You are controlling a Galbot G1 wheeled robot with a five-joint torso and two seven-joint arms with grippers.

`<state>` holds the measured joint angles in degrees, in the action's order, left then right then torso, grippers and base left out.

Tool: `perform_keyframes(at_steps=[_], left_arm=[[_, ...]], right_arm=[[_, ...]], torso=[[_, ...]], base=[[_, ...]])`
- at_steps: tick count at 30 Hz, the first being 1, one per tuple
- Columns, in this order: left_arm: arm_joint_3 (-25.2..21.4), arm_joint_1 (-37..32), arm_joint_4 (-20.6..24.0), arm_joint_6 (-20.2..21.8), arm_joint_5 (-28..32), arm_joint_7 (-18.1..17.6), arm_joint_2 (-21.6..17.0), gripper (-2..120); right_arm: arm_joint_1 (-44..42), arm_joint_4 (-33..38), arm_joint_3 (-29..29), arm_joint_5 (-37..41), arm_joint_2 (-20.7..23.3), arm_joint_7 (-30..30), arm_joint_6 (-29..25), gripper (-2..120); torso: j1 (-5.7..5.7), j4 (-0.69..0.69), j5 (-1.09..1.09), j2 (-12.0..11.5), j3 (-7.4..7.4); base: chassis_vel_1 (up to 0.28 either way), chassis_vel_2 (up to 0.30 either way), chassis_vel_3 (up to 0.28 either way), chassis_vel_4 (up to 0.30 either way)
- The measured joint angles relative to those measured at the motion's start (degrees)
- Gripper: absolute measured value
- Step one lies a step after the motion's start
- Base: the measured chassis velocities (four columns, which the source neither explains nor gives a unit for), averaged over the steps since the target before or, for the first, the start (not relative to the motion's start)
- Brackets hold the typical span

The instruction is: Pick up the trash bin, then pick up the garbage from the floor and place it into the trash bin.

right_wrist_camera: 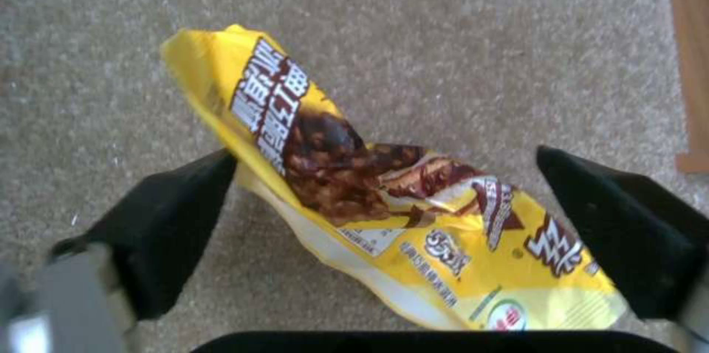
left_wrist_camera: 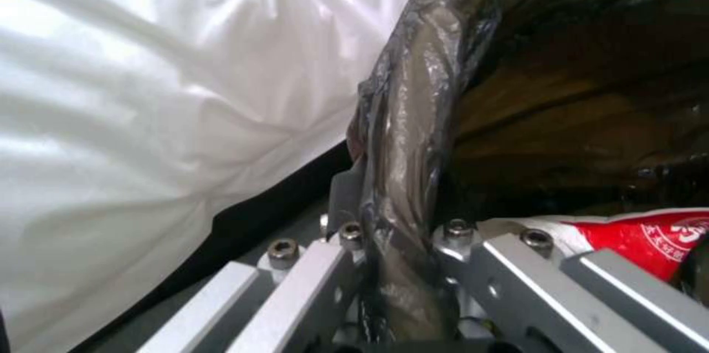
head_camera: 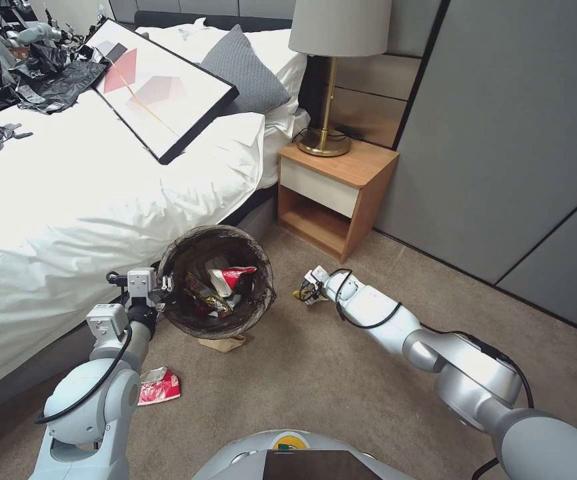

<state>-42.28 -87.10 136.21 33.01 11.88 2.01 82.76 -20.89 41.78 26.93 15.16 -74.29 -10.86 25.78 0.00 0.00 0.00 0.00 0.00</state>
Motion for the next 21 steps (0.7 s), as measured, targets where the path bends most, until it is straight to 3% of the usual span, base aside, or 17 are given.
perform_keyframes(at_steps=[21], left_arm=[[0.1, 0.1, -0.2, 0.0, 0.0, 0.0, 0.0, 0]], right_arm=[[-1.2, 1.0, -1.3, -1.0, 0.9, -0.6, -0.2, 19]], torso=[[0.0, 0.0, 0.01, 0.0, 0.0]], base=[[0.0, 0.0, 0.0, 0.0]])
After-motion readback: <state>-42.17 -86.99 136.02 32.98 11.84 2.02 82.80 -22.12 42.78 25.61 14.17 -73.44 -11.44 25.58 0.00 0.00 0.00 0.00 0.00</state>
